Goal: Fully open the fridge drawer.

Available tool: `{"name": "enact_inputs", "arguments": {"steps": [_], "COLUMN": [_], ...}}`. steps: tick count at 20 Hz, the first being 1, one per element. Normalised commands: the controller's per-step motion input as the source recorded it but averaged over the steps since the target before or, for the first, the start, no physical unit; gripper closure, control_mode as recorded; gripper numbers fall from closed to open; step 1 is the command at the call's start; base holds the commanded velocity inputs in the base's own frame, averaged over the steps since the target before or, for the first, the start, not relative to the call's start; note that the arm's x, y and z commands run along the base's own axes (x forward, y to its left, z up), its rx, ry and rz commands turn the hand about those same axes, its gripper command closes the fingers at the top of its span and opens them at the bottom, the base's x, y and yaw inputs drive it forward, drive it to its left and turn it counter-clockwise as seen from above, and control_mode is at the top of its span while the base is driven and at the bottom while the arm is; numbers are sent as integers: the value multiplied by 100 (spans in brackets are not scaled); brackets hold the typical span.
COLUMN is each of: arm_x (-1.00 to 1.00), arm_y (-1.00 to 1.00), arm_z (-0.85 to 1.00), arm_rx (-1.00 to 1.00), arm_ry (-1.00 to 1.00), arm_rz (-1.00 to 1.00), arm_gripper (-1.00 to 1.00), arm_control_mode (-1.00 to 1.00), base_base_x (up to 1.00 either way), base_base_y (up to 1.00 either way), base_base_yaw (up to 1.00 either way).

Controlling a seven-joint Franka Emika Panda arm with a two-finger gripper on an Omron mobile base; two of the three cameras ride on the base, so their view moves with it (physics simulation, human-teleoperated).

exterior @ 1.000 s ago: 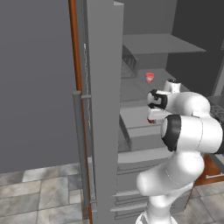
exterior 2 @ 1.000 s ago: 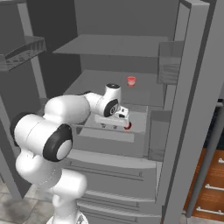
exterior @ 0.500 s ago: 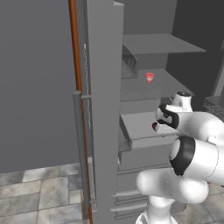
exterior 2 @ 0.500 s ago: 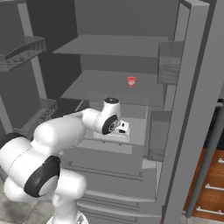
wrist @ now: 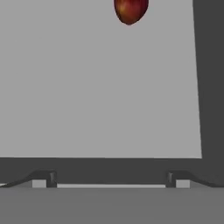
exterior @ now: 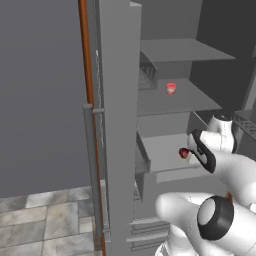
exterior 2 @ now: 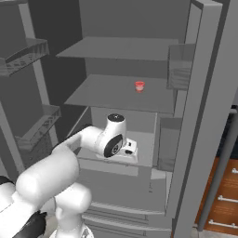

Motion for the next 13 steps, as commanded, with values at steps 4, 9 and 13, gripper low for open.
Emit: {"name": "enact_inputs", "arguments": {"steps": [4,9,13], "arm_x": [-29,-10,-6], "arm_y": [-5,0,0], "arm_z": [41,60,2], "arm_rx": [10,9,2], "arm_ry": [-14,-15,-6], "arm_rz": [0,0,0], "arm_gripper": [-100,-100,-100], "arm_control_mode": [-100,-100,-100], "base_base_x": [0,0,0], "base_base_y": [0,0,0], "base_base_yaw": [0,0,0]}}
